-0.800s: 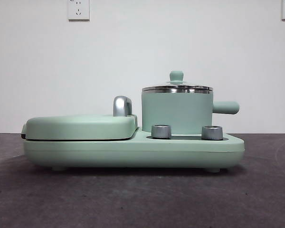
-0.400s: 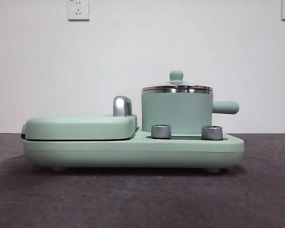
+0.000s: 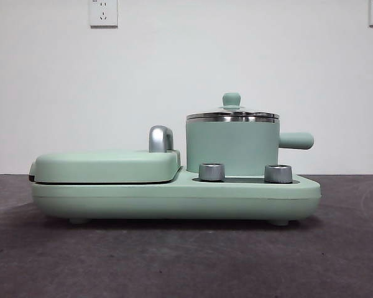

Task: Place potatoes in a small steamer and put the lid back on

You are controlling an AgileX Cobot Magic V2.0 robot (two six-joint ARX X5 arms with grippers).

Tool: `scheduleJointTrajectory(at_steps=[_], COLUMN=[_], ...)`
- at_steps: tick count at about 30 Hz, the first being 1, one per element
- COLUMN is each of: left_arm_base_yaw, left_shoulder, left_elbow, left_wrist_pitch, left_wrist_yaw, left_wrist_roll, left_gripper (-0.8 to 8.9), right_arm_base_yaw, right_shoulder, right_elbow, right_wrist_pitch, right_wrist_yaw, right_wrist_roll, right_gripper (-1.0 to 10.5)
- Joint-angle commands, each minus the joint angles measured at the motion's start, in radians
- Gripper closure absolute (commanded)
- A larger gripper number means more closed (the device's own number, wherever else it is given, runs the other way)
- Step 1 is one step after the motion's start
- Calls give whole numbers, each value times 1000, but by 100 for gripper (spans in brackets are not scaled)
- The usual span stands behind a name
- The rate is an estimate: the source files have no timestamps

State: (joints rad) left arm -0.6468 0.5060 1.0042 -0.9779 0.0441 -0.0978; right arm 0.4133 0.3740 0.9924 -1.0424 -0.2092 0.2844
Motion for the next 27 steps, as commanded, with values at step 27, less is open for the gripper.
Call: scheduleJointTrajectory(at_steps=[27], left_arm_base_yaw=[545], left_shoulder=[-498], left_elbow=[-964], left_wrist_pitch=[722], left_wrist_yaw=[1], left_wrist_roll=[31], left_gripper=[806], right_arm_base_yaw=[5], right_shoulder=[3], right_elbow=[8], right_wrist_pitch=[10], right_wrist_yaw=[0], right_wrist_roll=[-11], right_gripper=[929])
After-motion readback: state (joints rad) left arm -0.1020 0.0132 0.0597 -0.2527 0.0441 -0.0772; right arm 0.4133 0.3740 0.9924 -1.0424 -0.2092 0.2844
